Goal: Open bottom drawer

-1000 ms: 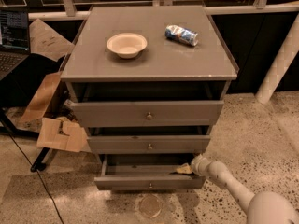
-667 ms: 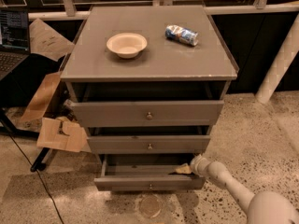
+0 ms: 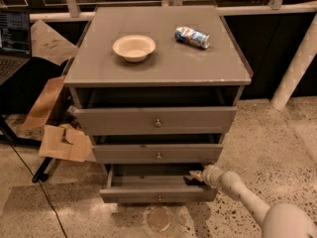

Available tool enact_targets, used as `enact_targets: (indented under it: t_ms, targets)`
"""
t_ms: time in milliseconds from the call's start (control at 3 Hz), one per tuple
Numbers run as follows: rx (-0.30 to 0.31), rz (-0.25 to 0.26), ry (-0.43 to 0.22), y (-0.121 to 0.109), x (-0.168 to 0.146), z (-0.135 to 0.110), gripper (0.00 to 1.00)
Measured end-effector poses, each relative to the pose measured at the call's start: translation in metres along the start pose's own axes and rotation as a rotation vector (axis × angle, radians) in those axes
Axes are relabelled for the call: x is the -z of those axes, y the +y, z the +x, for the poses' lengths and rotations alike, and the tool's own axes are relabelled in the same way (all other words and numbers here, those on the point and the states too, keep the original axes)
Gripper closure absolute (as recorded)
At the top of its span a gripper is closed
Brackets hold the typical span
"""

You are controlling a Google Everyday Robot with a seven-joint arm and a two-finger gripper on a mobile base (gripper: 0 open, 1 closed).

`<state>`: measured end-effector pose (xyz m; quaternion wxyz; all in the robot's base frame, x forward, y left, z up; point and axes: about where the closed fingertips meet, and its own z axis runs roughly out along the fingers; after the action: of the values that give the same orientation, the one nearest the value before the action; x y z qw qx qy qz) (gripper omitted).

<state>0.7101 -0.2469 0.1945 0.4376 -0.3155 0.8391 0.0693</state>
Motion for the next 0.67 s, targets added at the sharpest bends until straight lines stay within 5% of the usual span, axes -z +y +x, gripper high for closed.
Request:
enact_targets:
  t_ms: [667]
  targets:
    - [0.0, 0.0, 0.0, 0.0001, 0.0, 0.0, 0.96]
